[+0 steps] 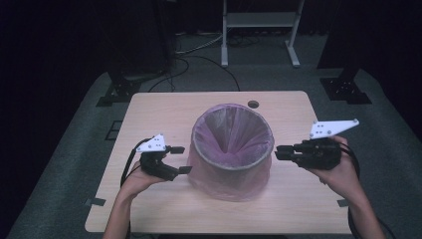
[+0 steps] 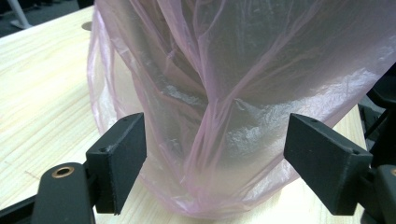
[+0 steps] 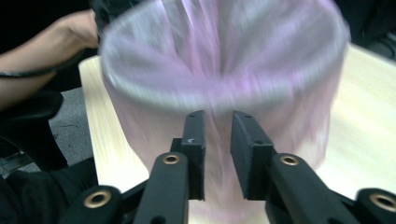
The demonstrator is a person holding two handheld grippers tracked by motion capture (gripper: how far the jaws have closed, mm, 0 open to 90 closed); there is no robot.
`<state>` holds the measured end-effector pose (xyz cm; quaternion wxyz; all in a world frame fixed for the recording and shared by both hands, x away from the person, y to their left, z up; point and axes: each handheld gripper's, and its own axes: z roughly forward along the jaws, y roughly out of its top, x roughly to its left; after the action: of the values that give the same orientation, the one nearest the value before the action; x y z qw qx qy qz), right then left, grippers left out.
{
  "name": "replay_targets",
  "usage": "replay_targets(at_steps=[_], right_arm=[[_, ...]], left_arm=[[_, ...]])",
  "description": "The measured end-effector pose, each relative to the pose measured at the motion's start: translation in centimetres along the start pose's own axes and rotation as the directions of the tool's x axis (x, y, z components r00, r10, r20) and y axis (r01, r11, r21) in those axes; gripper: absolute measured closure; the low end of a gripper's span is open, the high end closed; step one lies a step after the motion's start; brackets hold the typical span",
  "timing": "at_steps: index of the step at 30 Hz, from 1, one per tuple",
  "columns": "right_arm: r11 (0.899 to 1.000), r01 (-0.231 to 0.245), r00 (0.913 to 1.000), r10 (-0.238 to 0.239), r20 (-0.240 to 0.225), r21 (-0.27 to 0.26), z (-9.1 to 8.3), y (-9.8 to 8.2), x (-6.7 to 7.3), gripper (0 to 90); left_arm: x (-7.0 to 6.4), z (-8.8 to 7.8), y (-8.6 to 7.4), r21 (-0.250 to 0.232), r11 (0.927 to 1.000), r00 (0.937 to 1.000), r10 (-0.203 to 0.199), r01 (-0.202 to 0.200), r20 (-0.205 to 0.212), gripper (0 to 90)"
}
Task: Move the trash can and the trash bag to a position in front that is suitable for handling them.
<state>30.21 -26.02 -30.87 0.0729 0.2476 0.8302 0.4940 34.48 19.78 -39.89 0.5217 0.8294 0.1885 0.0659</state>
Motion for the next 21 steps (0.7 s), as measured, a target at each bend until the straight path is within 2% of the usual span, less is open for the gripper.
replay_targets(at_steps=[2, 3, 4, 6, 11, 13, 15, 17, 19, 21], right_arm=[[0.999, 0.030, 0.9994, -0.030, -0.015, 0.010, 0.7, 1.9, 0.5, 77.7], [0.999, 0.044, 0.9987, -0.043, -0.027, 0.021, 1.3, 2.7, 0.7, 77.7], [0.998, 0.055, 0.9980, -0.054, -0.035, 0.041, 2.0, 3.6, 0.9, 77.7], [0.993, 0.075, 0.9966, -0.071, -0.041, 0.092, 3.9, 5.1, 1.2, 79.1], [0.969, 0.083, 0.9953, -0.069, -0.068, 0.234, 9.1, 7.2, 1.3, 81.4], [0.954, 0.094, 0.9935, -0.071, -0.089, 0.286, 10.7, 7.7, 1.6, 81.4], [0.929, 0.112, 0.9902, -0.075, -0.118, 0.354, 12.1, 8.0, 2.4, 82.6], [0.909, 0.135, 0.9850, -0.080, -0.153, 0.394, 12.9, 8.2, 3.1, 83.3], [0.884, 0.158, 0.9802, -0.087, -0.178, 0.439, 13.4, 8.4, 3.9, 84.1], [0.868, 0.179, 0.9725, -0.085, -0.217, 0.464, 13.7, 8.6, 4.7, 85.1]], left_arm=[[0.0, -0.3, -0.1, -0.010, 0.9999, 1.0000, 0.000, 0.000, -0.004, 19.6], [0.0, -0.4, -0.1, 0.001, 1.0000, 1.0000, 0.001, -0.001, -0.009, 19.2], [0.0, -0.5, 0.0, 0.009, 1.0000, 0.9998, 0.003, -0.003, -0.021, 18.7], [0.0, -0.9, 0.2, -0.005, 1.0000, 0.9998, 0.002, -0.003, -0.021, 18.7], [-0.2, -1.3, 0.3, -0.017, 0.9999, 0.9997, 0.004, -0.004, -0.022, 18.7], [-0.2, -1.3, 0.2, -0.015, 0.9999, 0.9998, 0.002, -0.002, -0.020, 18.3], [-0.2, -1.3, 0.1, -0.020, 0.9998, 0.9999, -0.003, 0.003, -0.017, 18.2], [-0.2, -1.4, 0.1, -0.023, 0.9997, 0.9999, -0.003, 0.003, -0.015, 18.2], [-0.2, -1.5, 0.1, -0.028, 0.9996, 0.9999, -0.005, 0.005, -0.015, 18.2], [-0.3, -1.7, 0.0, -0.038, 0.9993, 0.9999, -0.006, 0.006, -0.013, 18.1]])
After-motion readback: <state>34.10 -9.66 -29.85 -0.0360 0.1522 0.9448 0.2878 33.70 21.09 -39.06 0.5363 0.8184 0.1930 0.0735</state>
